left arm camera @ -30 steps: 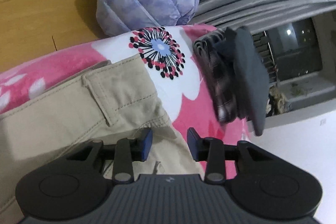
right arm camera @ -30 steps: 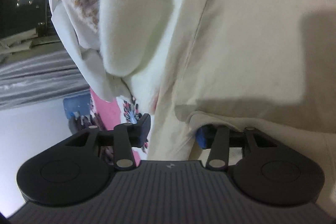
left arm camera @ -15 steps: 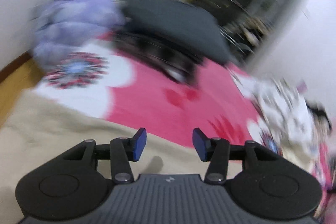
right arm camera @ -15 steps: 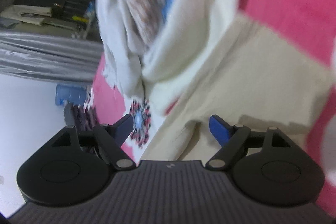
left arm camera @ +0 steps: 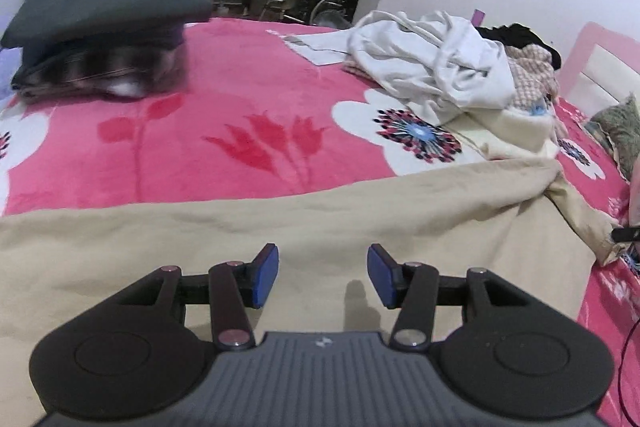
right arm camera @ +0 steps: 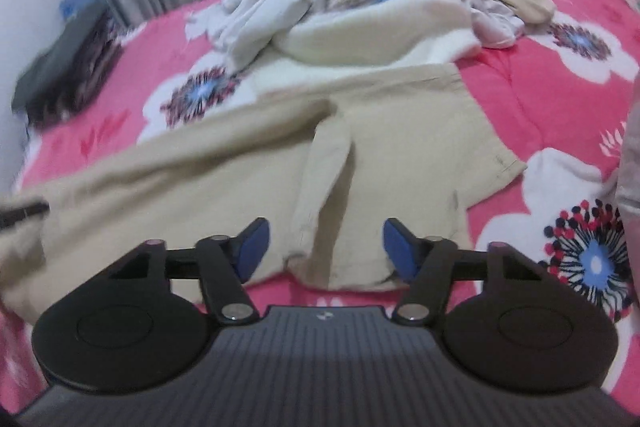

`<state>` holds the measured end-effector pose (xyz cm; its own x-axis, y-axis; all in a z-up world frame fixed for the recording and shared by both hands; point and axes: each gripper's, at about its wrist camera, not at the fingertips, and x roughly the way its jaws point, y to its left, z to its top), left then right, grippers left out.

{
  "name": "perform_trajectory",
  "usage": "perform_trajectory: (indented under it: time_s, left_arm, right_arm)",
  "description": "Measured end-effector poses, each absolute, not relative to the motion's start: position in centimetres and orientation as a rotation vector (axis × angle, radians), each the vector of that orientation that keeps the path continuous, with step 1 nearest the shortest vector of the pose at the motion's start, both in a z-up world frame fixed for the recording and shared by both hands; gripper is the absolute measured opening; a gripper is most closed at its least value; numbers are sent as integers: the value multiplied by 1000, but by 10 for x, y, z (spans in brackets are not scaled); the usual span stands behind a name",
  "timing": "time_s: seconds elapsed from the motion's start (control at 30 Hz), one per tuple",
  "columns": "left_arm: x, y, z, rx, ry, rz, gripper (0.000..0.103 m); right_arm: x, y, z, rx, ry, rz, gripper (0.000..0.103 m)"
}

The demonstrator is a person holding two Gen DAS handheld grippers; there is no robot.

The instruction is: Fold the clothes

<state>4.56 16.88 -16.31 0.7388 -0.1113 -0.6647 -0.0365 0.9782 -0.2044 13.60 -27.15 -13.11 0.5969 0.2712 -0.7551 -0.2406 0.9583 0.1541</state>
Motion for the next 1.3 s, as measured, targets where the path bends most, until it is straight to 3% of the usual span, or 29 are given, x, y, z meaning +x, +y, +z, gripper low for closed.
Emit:
perform_trajectory:
  time_s: [0.07,0.13,0.17,0.23,0.57,1.0,1.03,1.13,1.17,1.3]
  left_arm:
    - [50,163,-164,-214,736,-49,51]
    - [54,157,-165,-205,734,-54,51]
    - [56,154,-165,-192,733,-52,51]
    - [59,150,-166,-175,732,-46,51]
    - [86,146,-171,-167,731,-4,51]
    - [114,131,-181,-66,728,57,54]
    - [115,130,-182,-54,724,61,55]
    - [117,128,-184,-35,717,64,55]
    - [117,128,-184,-35,715,64,55]
    - [118,130,-184,-43,713,65,56]
  right_arm:
    - [139,-263,-142,-35,887,298,51]
    - [145,-257,-152,-85,903,297,33]
    - [148,-256,-154,-93,914,298,11]
    - [151,-259,-145,-91,893,278,4]
    - [243,-292,-101,-223,764,81,3]
    - [332,-295,-170,-348,937,56,4]
    - [336,-294,-176,-353,946,54,5]
    - [341,-299,-174,-333,922,11,23]
    - [342,-304,-172,-323,911,-5,34]
    - [343,-328,-161,-351,837,-206,36]
